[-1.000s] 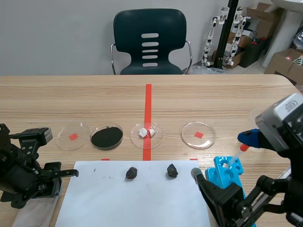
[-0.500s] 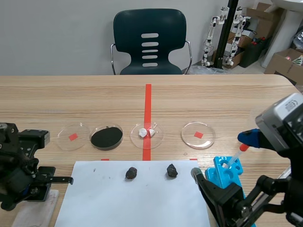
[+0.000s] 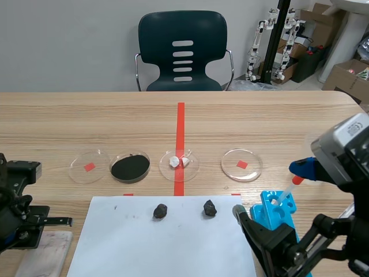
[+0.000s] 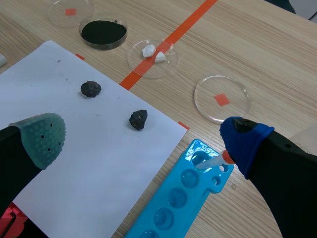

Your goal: Rub the mineral on the streak plate

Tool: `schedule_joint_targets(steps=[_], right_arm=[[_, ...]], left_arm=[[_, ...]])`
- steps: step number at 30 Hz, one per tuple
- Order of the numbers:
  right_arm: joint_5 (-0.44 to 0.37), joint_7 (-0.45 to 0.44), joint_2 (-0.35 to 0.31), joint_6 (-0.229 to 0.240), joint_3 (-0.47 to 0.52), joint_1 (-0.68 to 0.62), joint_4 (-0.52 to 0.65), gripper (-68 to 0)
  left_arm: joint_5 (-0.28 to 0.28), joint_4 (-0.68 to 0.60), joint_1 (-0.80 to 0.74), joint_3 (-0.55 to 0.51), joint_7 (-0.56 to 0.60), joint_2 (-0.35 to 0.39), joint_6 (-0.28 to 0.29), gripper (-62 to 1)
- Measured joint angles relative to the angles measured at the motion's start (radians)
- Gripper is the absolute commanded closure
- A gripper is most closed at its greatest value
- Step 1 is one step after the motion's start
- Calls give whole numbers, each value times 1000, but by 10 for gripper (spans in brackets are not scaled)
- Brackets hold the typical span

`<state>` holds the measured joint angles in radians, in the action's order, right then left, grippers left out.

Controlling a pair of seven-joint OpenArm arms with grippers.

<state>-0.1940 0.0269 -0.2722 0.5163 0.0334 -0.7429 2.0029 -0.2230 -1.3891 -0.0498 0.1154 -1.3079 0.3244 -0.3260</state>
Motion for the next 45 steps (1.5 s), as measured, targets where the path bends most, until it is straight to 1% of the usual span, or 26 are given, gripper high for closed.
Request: schedule_joint_targets(steps=[4, 10, 15, 16, 17, 19, 25, 27, 28, 30, 33, 35, 39, 41, 42, 45], right_arm=[[0, 0, 0, 0, 0, 0, 0, -679], [0, 0, 0, 0, 0, 0, 0, -679], [0, 0, 0, 0, 0, 0, 0, -679], [0, 0, 0, 0, 0, 0, 0, -679], [0, 0, 0, 0, 0, 0, 0, -679], [0, 0, 0, 0, 0, 0, 0, -679], [0, 0, 0, 0, 0, 0, 0, -679], [0, 0, 0, 0, 0, 0, 0, -679], [0, 0, 0, 0, 0, 0, 0, -679], [0, 0, 0, 0, 0, 0, 0, -679], [0, 0, 0, 0, 0, 0, 0, -679], [0, 0, 0, 0, 0, 0, 0, -679], [0, 0, 0, 0, 0, 0, 0, -679], [0, 0, 0, 0, 0, 0, 0, -679], [0, 0, 0, 0, 0, 0, 0, -679], [0, 0, 0, 0, 0, 0, 0, -679]], left_arm=[[-22, 0, 1, 13, 8, 1, 1, -156], [-81, 0, 1, 29, 32, 19, 0, -156], [-187, 0, 3, 39, 87, 30, 25, -156], [-223, 0, 3, 42, 100, 29, 42, -156], [-245, -1, 4, 49, 106, 23, 43, -156], [-243, -2, 9, 55, 109, 13, 43, -156], [-246, -2, 9, 55, 117, 13, 43, -156], [-239, -4, 8, 55, 121, 13, 44, -156], [-225, -8, 6, 56, 129, 11, 44, -156], [-207, -26, -10, 63, 187, 2, 55, -156], [-176, -94, -43, 76, 237, -18, 59, -156], [-148, -148, -70, 76, 269, -22, 59, -156], [-71, -249, -119, 76, 328, -21, 59, -156], [-48, -295, -140, 76, 369, -16, 59, -156], [-35, -316, -153, 76, 409, -13, 58, -156], [-28, -370, -187, 64, 509, -6, 59, -156]])
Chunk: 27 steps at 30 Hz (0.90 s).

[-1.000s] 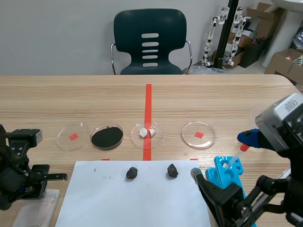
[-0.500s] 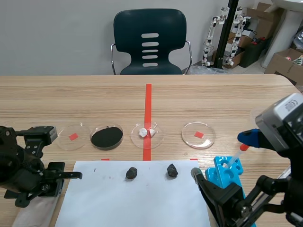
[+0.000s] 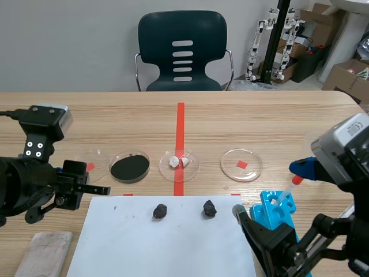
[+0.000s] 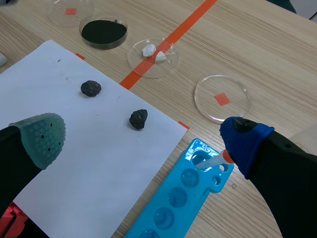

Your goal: Rub the mineral on the streak plate

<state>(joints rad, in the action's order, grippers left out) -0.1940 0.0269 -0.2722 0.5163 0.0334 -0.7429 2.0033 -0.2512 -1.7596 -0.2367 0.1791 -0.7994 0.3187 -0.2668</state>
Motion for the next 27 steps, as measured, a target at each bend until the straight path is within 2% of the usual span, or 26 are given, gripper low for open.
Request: schedule_joint_targets(steps=[7, 8, 10, 12, 16, 21, 23, 27], right_arm=[[0, 0, 0, 0, 0, 0, 0, -679], [0, 0, 0, 0, 0, 0, 0, -679], [0, 0, 0, 0, 0, 0, 0, -679], [0, 0, 0, 0, 0, 0, 0, -679], [0, 0, 0, 0, 0, 0, 1, -679], [0, 0, 0, 0, 0, 0, 1, -679], [0, 0, 0, 0, 0, 0, 1, -679], [0, 0, 0, 0, 0, 0, 1, -679]], left_arm=[[2, -60, -90, -44, 250, 0, 8, -156], [2, -60, -104, -49, 283, 0, 31, -156], [8, -60, -137, -64, 380, 0, 110, -156], [7, -60, -166, -79, 478, 0, 210, -156], [5, -60, -226, -91, 576, 0, 299, -156], [44, -60, -298, -91, 735, 0, 458, -156], [66, -60, -313, -91, 759, -2, 481, -156], [74, -60, -333, -91, 785, -3, 481, -156]])
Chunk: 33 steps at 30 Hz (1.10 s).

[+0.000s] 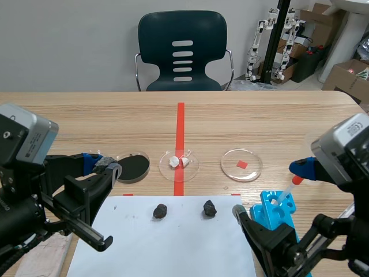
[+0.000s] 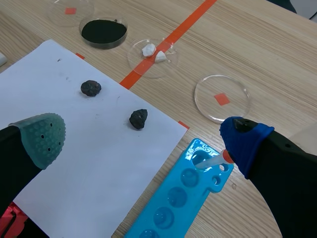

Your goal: Rub the mineral on the streak plate

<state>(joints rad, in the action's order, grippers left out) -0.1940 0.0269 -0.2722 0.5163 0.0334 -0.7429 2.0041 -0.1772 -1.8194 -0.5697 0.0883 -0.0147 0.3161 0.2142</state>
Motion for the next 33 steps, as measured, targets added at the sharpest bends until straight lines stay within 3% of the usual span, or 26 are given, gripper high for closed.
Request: schedule_joint_targets(steps=[4, 33], right_arm=[[0, 0, 0, 0, 0, 0, 0, -679], [0, 0, 0, 0, 0, 0, 0, -679]], left_arm=[[42, 0, -13, 0, 27, 0, -1, -156], [43, 0, -15, 0, 32, 0, -1, -156]])
